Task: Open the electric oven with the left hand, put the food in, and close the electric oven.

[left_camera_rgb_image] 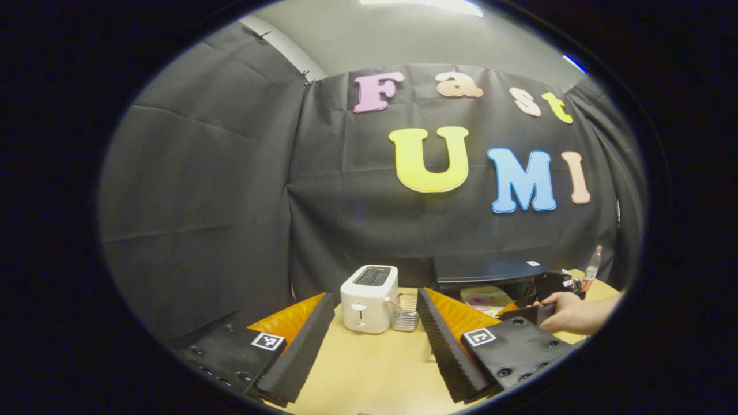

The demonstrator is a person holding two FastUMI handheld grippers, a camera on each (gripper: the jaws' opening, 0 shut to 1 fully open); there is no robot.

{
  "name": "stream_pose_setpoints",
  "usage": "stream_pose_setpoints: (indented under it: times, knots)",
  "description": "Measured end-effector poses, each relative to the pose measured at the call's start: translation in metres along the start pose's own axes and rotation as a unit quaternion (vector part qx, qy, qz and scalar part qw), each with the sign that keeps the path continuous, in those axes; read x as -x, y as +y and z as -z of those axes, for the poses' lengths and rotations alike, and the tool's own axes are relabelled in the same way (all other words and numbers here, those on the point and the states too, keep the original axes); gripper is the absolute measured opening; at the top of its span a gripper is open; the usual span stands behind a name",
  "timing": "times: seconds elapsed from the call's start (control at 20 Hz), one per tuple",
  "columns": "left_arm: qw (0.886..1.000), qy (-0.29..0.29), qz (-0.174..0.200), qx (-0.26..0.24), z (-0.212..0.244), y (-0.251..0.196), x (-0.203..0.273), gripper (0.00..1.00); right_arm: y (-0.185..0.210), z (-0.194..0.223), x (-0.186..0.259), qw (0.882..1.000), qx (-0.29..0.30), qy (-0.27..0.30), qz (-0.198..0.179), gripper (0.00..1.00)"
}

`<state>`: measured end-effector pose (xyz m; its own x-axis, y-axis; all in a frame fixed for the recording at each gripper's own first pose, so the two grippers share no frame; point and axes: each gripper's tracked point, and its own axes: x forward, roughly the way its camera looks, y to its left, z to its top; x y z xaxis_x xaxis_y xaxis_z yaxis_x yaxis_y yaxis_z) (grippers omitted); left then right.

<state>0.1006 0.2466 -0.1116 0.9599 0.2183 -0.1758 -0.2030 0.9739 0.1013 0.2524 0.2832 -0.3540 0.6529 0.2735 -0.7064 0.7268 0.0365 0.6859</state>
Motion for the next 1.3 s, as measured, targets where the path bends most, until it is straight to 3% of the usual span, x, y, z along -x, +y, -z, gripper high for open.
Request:
stream_pose_setpoints:
  times: [0.2,0.3,0.4,0.45,0.5,0.65,0.7,0.95,1.3]
  knots:
    - [1.0,-0.003,-0.001,-0.004,-0.004,-0.001,0.002,1.0,0.01,0.003,-0.008,1.0,-0.014,0.001,-0.008,0.01]
    - [1.0,-0.01,-0.004,-0.006,-0.009,-0.001,0.003,0.97,0.02,0.005,-0.008,0.999,-0.018,0.005,-0.036,0.08]
    - [1.0,-0.011,-0.004,-0.003,-0.009,-0.002,0.005,1.0,0.024,0.013,-0.005,0.999,-0.015,0.02,-0.049,0.15]
    - [1.0,-0.01,-0.003,-0.001,-0.008,-0.003,0.006,1.0,0.025,0.016,0.001,0.998,-0.009,0.026,-0.053,0.27]
    - [1.0,-0.01,-0.002,0.0,-0.008,-0.006,0.008,1.0,0.028,0.018,0.006,0.998,-0.001,0.028,-0.063,0.31]
    - [1.0,-0.015,0.005,0.0,-0.009,-0.009,0.007,0.97,0.022,0.023,0.027,0.996,0.043,0.037,-0.066,0.88]
    - [1.0,-0.017,0.008,0.001,-0.011,-0.011,0.009,0.97,0.021,0.023,0.031,0.995,0.059,0.039,-0.064,0.97]
    - [0.999,-0.024,0.023,0.007,-0.016,-0.034,0.019,0.97,0.02,0.024,0.073,0.986,0.144,0.048,-0.076,0.97]
    - [0.998,-0.009,0.064,0.014,0.001,-0.073,0.014,1.0,0.021,0.005,0.141,0.927,0.355,0.015,-0.117,0.97]
